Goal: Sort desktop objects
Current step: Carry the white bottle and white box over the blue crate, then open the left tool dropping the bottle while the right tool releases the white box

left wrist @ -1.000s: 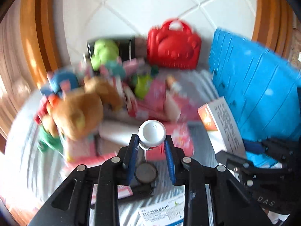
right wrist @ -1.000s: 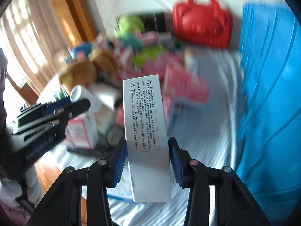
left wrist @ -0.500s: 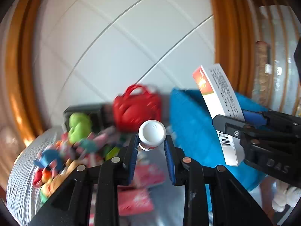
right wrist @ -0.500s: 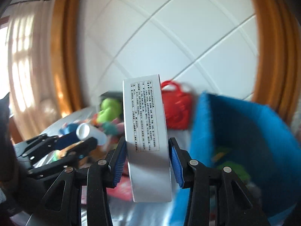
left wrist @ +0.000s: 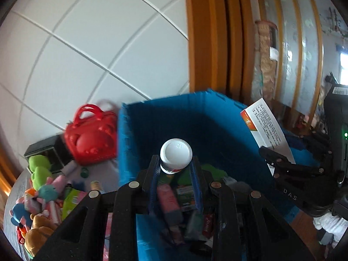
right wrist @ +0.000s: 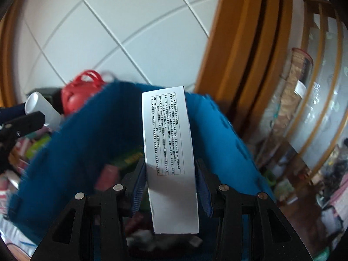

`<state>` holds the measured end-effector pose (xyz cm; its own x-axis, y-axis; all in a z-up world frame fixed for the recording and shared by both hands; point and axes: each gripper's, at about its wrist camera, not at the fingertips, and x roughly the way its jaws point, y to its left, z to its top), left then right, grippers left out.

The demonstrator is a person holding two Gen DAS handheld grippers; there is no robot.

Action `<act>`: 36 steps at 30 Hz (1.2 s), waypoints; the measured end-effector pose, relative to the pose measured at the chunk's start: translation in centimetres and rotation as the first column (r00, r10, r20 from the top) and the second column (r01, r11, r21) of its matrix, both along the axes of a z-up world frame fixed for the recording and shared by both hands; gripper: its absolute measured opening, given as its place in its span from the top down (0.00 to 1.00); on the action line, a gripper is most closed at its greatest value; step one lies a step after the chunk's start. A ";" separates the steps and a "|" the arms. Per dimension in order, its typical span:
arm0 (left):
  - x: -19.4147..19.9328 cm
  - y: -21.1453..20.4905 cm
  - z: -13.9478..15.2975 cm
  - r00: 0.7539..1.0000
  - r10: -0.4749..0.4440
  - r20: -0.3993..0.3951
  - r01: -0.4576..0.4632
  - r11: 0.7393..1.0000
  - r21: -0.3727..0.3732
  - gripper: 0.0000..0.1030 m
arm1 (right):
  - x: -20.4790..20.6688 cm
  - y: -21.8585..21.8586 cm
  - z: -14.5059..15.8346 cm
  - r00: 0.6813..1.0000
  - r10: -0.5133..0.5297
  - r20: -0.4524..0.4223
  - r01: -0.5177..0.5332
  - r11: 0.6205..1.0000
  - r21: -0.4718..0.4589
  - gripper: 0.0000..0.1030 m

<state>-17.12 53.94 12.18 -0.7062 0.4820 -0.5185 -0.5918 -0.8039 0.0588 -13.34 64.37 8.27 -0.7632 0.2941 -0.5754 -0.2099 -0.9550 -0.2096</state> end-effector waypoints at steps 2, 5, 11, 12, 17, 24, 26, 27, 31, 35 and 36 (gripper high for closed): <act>-0.4 2.4 -0.9 0.999 -0.013 0.035 0.015 0.999 -0.041 0.73 | -0.2 2.0 -1.0 0.999 -0.008 0.032 0.008 1.000 0.006 0.58; -1.0 4.4 -2.2 0.997 -0.019 0.071 0.024 0.997 -0.076 0.73 | -1.2 4.0 -2.5 0.998 -0.010 0.055 0.010 1.000 -0.004 0.58; -1.6 6.6 -3.1 0.997 0.001 0.075 0.007 0.994 -0.107 0.73 | -1.2 6.4 -2.5 1.000 -0.001 0.019 0.001 1.000 -0.010 0.58; -1.8 6.7 -3.2 0.997 0.002 0.081 0.007 0.993 -0.114 0.73 | -1.5 6.4 -2.5 1.000 -0.003 0.015 0.003 1.000 0.001 0.58; -1.6 6.5 -3.4 0.998 0.024 0.053 -0.017 0.992 -0.126 0.73 | -1.6 6.5 -2.3 1.000 0.009 0.027 -0.008 0.999 -0.046 0.58; -2.2 6.6 -3.9 0.994 0.081 0.076 -0.068 0.984 -0.163 0.73 | -1.8 6.3 -2.5 0.999 0.002 0.040 -0.001 1.000 -0.031 0.58; -2.2 6.5 -3.9 0.994 0.079 0.079 -0.066 0.986 -0.156 0.73 | -1.8 6.4 -2.5 0.999 0.003 0.040 -0.001 0.999 -0.041 0.58; -2.2 6.4 -3.9 0.994 0.077 0.078 -0.065 0.986 -0.153 0.73 | -1.7 6.4 -2.5 0.999 0.006 0.039 -0.004 0.999 -0.045 0.58; -2.4 6.2 -3.9 0.994 0.072 0.080 -0.060 0.987 -0.147 0.73 | -1.7 6.4 -2.5 0.999 -0.006 0.035 0.008 0.999 -0.036 0.55; -2.5 6.0 -3.9 0.994 0.065 0.084 -0.053 0.989 -0.139 0.73 | -1.6 6.4 -2.3 1.000 -0.012 0.026 0.013 0.999 -0.031 0.31; -2.4 5.9 -3.9 0.995 0.060 0.084 -0.048 0.990 -0.135 0.73 | -1.6 6.3 -2.2 1.000 -0.013 0.024 0.013 1.000 -0.028 0.24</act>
